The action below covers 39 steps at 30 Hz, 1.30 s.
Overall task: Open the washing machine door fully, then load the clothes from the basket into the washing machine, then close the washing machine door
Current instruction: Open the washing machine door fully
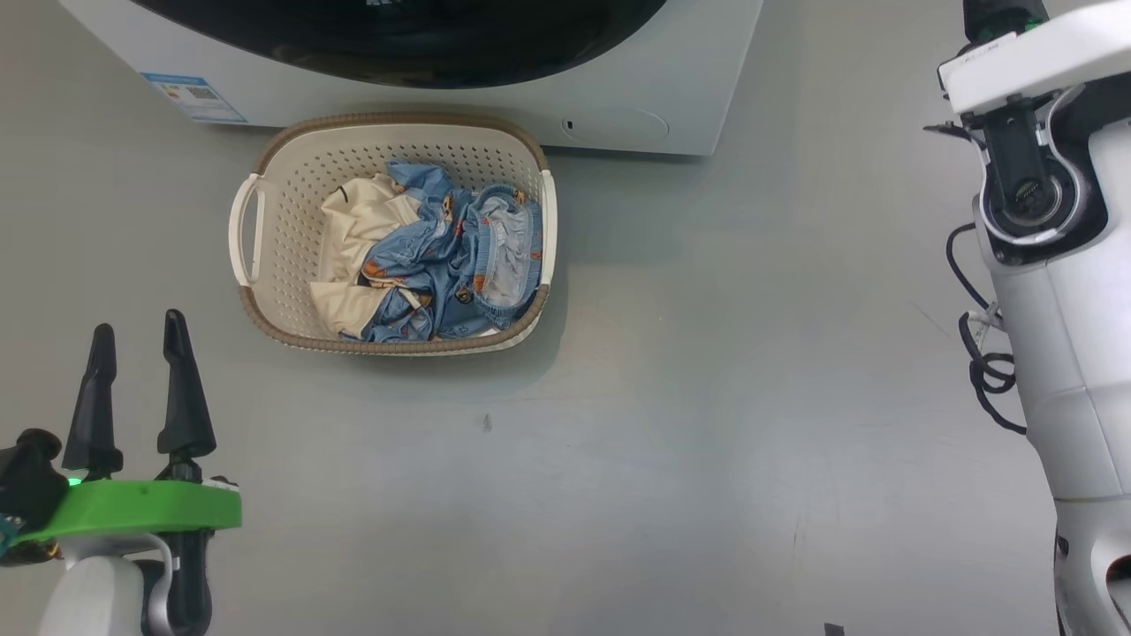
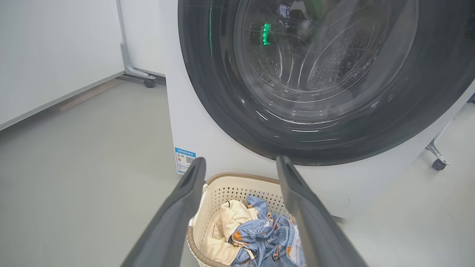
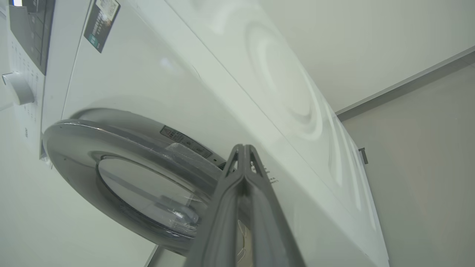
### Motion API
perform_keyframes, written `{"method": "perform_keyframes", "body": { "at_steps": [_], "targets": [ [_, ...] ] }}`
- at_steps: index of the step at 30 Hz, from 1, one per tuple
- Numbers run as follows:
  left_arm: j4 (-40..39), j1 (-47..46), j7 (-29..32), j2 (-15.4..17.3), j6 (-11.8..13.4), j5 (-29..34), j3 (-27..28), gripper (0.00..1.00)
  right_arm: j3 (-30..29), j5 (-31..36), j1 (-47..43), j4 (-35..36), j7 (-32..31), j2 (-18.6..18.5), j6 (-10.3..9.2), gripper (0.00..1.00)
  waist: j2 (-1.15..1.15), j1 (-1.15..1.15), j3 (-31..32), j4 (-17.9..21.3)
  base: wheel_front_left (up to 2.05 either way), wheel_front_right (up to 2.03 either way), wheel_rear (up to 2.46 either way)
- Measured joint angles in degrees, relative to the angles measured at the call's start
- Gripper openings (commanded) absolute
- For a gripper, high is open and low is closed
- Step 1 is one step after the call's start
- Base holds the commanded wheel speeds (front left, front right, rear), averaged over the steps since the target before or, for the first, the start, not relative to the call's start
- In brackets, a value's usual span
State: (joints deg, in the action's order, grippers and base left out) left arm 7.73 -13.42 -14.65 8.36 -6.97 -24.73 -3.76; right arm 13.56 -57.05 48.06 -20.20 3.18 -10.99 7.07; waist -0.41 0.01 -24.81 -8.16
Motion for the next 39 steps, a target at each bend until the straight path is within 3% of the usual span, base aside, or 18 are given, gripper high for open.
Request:
{"method": "perform_keyframes", "body": {
  "at_steps": [5,13,25,39],
  "targets": [
    [0.0,-0.8,0.0,-0.9,0.0,0.0,-0.3,1.00,-2.0,-7.2,3.7,-1.7,-4.8,0.2,0.00,0.00,0.00,0.00,-1.6,-1.3,0.00,0.00,0.00],
    [-1.5,-2.2,0.0,-1.6,0.0,0.0,-0.1,1.00,-2.4,-11.5,9.5,-3.6,-11.9,-1.6,0.00,0.00,0.00,-0.01,-3.8,-3.2,0.00,0.00,0.00],
    [-2.0,-4.1,0.0,-3.2,0.0,0.0,-0.2,1.00,-3.7,-20.5,16.7,-7.2,-22.0,-0.9,0.00,0.00,0.00,0.00,-7.7,-6.7,0.00,0.00,0.00],
    [-1.9,-5.2,0.0,-4.4,0.0,0.0,-0.2,1.00,-2.1,-21.7,23.3,-9.8,-28.2,-1.5,0.00,0.00,0.00,0.00,-10.1,-10.2,0.00,0.00,0.00]
  ]
}}
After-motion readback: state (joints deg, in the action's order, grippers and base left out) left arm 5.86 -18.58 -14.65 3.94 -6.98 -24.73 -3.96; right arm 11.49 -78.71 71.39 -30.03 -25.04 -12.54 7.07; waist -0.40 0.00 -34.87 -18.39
